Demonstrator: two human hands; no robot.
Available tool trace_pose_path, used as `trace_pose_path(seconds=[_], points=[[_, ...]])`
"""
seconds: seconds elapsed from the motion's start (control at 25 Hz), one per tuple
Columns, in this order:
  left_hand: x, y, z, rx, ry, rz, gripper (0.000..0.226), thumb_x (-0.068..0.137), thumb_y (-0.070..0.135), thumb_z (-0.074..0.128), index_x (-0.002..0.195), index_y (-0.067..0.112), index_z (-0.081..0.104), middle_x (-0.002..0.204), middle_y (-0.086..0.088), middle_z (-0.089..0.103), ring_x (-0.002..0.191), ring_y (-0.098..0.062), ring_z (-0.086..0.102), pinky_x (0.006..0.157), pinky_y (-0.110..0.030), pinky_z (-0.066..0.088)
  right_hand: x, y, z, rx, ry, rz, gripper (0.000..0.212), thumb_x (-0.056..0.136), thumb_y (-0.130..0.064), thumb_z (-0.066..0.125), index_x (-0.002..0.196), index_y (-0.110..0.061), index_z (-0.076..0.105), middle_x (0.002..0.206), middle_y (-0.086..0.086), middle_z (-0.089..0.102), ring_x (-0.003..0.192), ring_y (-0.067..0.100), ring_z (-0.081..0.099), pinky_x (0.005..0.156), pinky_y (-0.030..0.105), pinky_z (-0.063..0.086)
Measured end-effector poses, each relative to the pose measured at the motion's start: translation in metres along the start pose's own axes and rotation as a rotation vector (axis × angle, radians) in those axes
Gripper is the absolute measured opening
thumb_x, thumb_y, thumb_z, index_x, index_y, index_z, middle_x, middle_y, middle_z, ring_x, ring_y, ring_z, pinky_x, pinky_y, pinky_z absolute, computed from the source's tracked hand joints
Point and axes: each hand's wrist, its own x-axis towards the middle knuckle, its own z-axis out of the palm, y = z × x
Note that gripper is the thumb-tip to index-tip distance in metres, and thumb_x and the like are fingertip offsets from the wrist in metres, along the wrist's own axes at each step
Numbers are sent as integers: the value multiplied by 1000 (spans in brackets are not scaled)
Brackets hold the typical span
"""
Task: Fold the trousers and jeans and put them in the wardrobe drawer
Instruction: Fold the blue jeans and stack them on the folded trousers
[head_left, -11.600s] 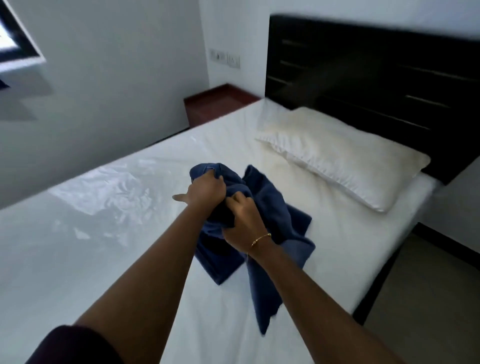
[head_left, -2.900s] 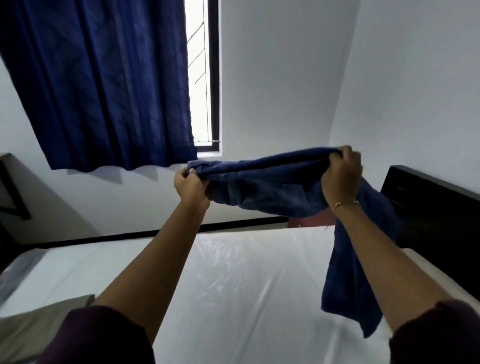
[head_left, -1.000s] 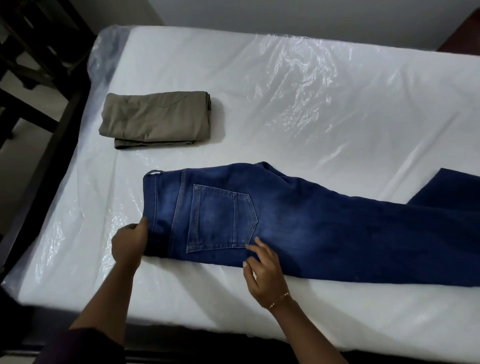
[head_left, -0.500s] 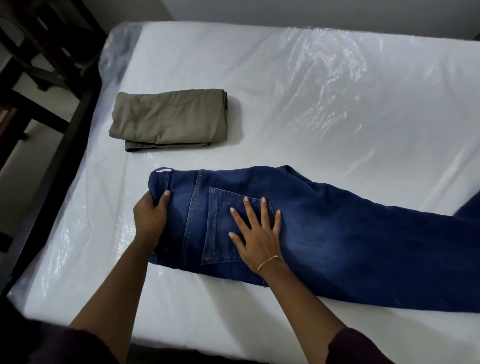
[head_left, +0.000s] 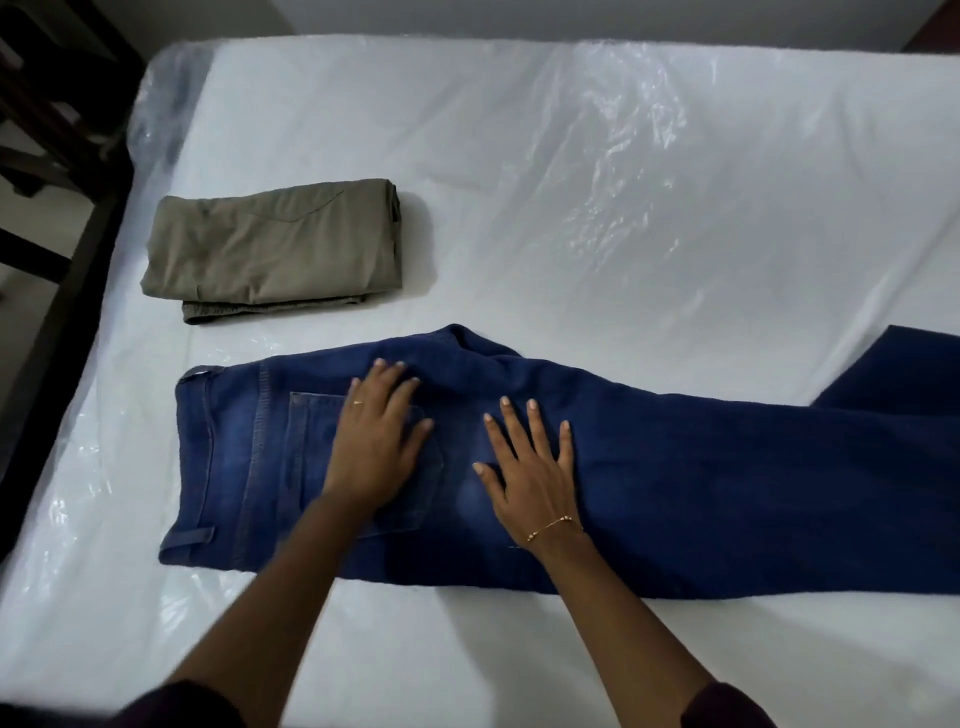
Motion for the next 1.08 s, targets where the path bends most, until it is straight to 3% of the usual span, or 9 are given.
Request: trace_pose_path(seconds=[0.12,0.32,0.48,0.64,0.72,0.8,0.92,1.0,1.08], points=[[9,69,37,-10,-148,222,50,88,35,42,120,0,59,133,-20,53,128,-38,44,104,-55,32,-12,57,-7,-39,1,41,54,89,-47,29,135,-24,46,147,1,41,136,24,27,105,59,27],[22,177,81,22,-344,368,50,86,29,36,122,2,59,134,-20,52,126,-39,45,97,-52,39,-37,136,-23,-54,85,102,51,86,-35,32,130,-20,52,146,2,43,136,20,25,106,54,14],[31,252,103,-39,-407,430,52,90,26,31,130,0,50,141,-20,44,135,-34,24,107,-50,24,-61,196,-42,-23,188,177,45,81,-25,39,120,-20,62,137,-1,53,134,23,35,107,52,22],[46,352,119,-180,-457,367,56,98,34,39,146,7,25,156,-8,17,145,-26,1,115,-32,-5,-97,282,-66,43,476,621,30,79,-16,46,94,-22,71,112,3,68,114,24,45,89,46,34],[58,405,130,-152,-480,382,60,97,39,40,147,10,22,157,-7,16,146,-24,4,116,-32,-7,-120,322,-73,34,506,865,26,76,-10,56,93,-22,71,107,8,66,105,26,42,82,48,39],[73,448,138,-115,-513,372,63,95,43,43,146,10,23,153,-8,26,143,-24,16,117,-34,-1,-138,349,-78,120,469,1072,33,71,-4,69,100,-17,69,112,16,61,103,35,47,79,52,42],[100,507,152,-110,-619,280,63,88,52,52,135,13,39,133,-7,50,122,-23,45,102,-34,35,-161,390,-95,486,422,1445,56,74,-15,75,125,-3,53,127,27,47,112,44,44,90,49,39],[119,538,159,-90,-643,239,52,81,58,58,113,18,52,115,-3,60,100,-20,57,78,-31,45,-167,414,-103,681,477,1530,66,77,-18,73,133,1,43,129,27,44,116,38,43,97,42,35],[133,562,167,-34,-640,242,52,76,60,63,105,18,53,108,-1,61,92,-19,58,71,-29,44,-167,430,-105,887,632,1508,70,77,-13,73,135,1,37,126,24,45,107,34,50,90,36,43]])
